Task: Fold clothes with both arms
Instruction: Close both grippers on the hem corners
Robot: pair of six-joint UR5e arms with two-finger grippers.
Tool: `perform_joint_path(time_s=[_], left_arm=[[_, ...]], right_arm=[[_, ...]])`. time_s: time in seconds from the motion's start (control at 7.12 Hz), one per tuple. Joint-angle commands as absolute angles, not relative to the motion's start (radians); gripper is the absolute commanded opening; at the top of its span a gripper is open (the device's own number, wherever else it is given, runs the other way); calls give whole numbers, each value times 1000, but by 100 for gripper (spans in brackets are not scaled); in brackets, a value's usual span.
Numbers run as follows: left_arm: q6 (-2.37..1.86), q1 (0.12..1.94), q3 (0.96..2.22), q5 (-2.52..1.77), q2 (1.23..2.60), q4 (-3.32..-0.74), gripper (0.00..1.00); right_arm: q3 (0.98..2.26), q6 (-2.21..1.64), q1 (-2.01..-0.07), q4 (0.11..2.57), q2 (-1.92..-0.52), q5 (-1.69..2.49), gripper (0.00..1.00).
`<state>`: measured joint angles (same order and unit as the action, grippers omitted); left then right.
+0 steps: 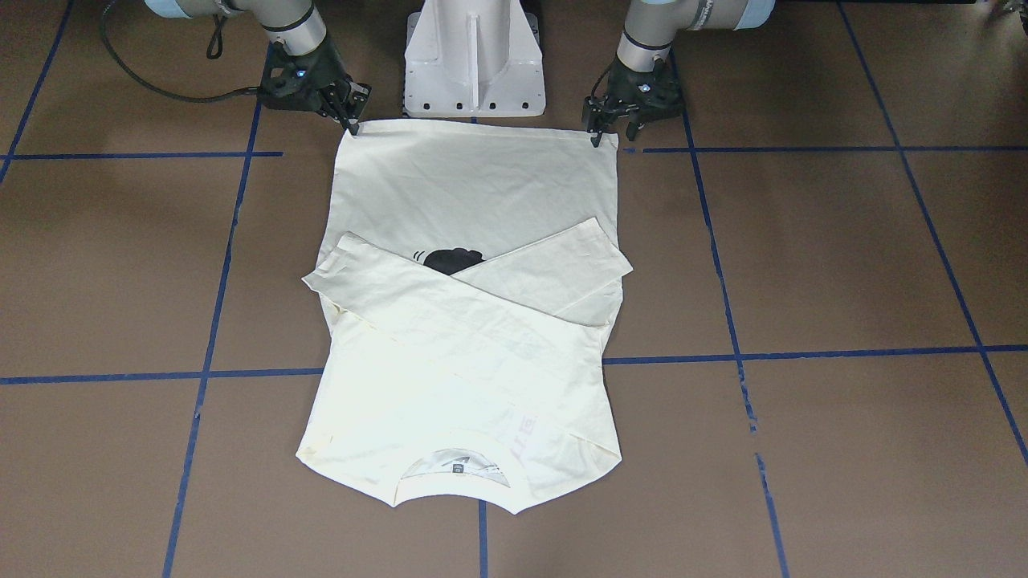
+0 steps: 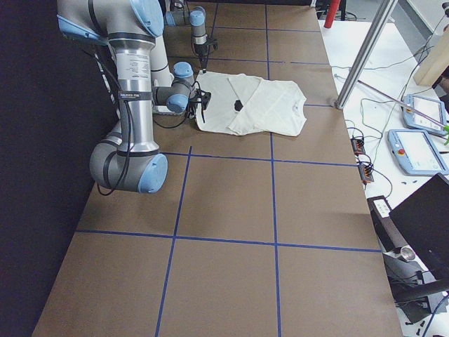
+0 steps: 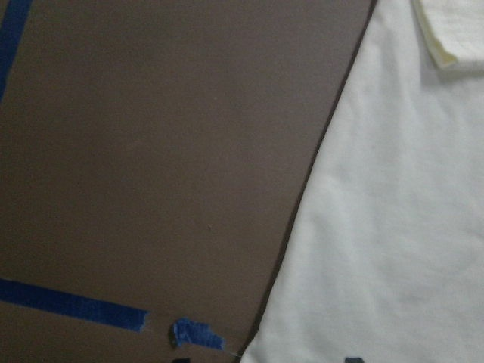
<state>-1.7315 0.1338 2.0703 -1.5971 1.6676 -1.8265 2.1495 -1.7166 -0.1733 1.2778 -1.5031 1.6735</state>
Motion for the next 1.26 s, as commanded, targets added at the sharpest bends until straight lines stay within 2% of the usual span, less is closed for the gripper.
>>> perform_joint_path(time_s=[0.0,0.28,0.42,0.56,0.84,0.98,1.12], left_arm=[[-1733,132,2062,-1598,1684,-1802,65],[-1733,132,2063,-1598,1683,-1789,58],[-1733,132,2063,-1598,1683,-1789,44],[-1733,132,2065,-1598,1681,-1789,35],[-1733,132,2069,-1600,1681,-1787,5],[-1733,132,2069,-1600,1681,-1779,0],[-1732,132,2071,-1600,1684,-1775,0]], right_arm=[[2149,-1717,-173,1278,-1503,1674,0],[2149,-1717,-172,1278,-1500,1674,0],[2149,-1717,-173,1278,-1502,1674,0],[2149,-1717,-173,1278,-1503,1674,0],[2149,-1717,-173,1278,-1503,1675,0],[2149,-1717,-175,1278,-1503,1675,0],[2149,-1717,-173,1278,-1503,1675,0]])
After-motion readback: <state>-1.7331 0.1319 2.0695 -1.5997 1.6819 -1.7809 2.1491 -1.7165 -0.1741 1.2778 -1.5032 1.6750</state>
